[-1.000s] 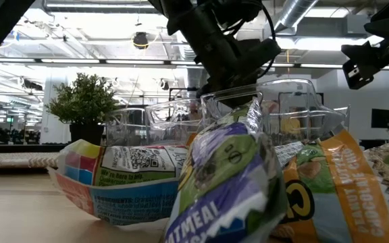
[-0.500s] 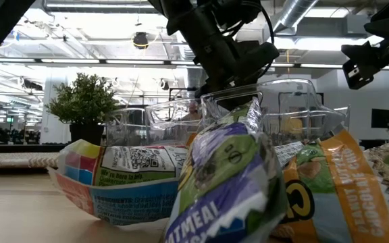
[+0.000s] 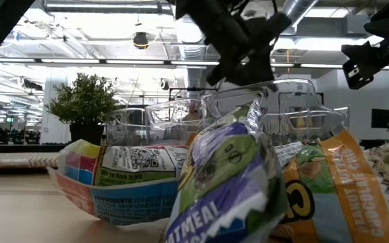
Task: Pick and place Granola Bars by type
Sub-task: Put the blue granola bar into the top transparent bin
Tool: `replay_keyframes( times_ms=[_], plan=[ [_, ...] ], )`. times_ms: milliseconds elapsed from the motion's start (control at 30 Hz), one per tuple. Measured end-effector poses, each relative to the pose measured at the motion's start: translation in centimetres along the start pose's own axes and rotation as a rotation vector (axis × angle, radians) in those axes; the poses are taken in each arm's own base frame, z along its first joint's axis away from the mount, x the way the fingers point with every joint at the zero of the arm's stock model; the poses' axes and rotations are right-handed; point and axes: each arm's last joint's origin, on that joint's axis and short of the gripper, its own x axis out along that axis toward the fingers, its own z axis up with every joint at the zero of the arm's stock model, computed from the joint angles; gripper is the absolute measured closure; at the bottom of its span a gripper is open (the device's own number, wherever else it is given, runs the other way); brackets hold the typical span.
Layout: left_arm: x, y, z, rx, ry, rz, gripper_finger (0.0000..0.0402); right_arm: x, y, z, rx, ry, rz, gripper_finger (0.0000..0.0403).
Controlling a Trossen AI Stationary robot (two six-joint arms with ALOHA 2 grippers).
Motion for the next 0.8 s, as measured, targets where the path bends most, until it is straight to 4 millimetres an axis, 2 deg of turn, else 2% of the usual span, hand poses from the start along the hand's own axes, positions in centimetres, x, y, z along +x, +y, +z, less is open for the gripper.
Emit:
replay_keyframes(
  times_ms=[267,500,667,800],
  plan=[
    [-2.3,-2.5,2.5,0.002,-0.084,-0.106,0.0281,0.0,0.0,0.0,0.000,0.000,0.000,0.0219],
    [-4.4,-5.7,3.8,0.084,-0.163,-0.340,0.0281,0.0,0.0,0.0,0.000,0.000,0.000,0.0219],
    [-5.5,-8.3,3.3,0.217,-0.181,-0.549,0.0281,0.0,0.0,0.0,0.000,0.000,0.000,0.0219],
    [-6.0,-9.6,2.8,0.276,-0.195,-0.587,0.0281,0.0,0.0,0.0,0.000,0.000,0.000,0.0219]
  ],
)
